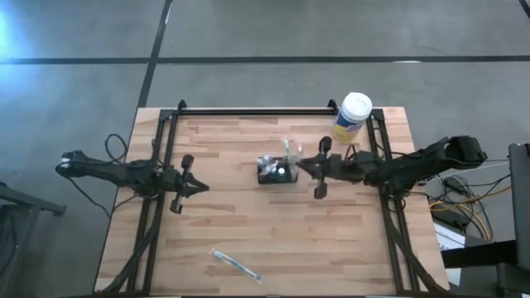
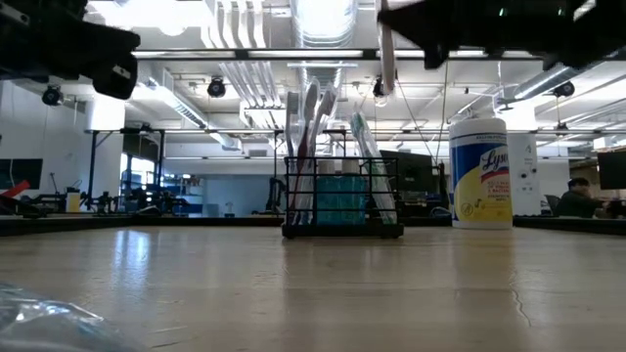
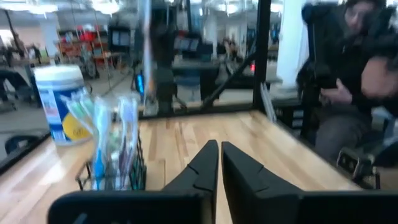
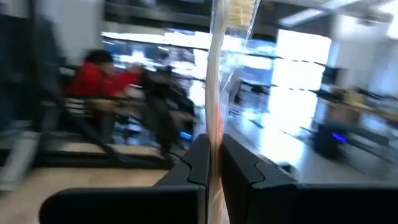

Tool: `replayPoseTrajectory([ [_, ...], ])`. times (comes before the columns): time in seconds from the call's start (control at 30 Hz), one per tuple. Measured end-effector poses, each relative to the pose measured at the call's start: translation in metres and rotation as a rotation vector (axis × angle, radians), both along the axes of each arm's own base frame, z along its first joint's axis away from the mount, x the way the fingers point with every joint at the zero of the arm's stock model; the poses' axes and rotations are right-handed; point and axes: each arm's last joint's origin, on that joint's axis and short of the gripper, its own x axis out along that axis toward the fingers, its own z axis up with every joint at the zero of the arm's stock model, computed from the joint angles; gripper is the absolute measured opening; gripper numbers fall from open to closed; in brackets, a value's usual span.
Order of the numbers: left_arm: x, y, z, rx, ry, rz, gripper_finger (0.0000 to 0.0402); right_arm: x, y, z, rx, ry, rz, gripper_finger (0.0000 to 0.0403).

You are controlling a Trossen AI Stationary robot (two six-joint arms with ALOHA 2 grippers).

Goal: Pick & Place toothbrushing station
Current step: Put the orange toothbrush into the wire organizer

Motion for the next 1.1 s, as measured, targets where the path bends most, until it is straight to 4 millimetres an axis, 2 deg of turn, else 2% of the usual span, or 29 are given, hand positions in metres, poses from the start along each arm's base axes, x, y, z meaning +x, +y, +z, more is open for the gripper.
replayPoseTrajectory([
  [0.2,0.0,0.0,-0.002,-0.007,-0.002,0.002,0.0027,0.0,-0.008,-0.026,0.046,-0.013,-0.141,0.0013],
  [0.37,0.0,0.0,-0.002,-0.022,-0.002,0.002,0.0023,0.004,-0.012,-0.045,0.071,-0.033,-0.169,0.0013],
  [0.53,0.0,0.0,-0.003,-0.026,0.002,0.001,0.0025,0.012,-0.014,-0.069,0.105,0.029,-0.223,0.0013],
  [0.8,0.0,0.0,-0.003,-0.042,0.006,0.0,0.0021,0.03,-0.016,-0.087,0.102,0.071,-0.297,0.0013],
  [1.1,0.0,0.0,-0.003,-0.044,0.01,-0.002,0.0025,0.028,-0.013,-0.093,0.102,0.086,-0.31,0.0013],
])
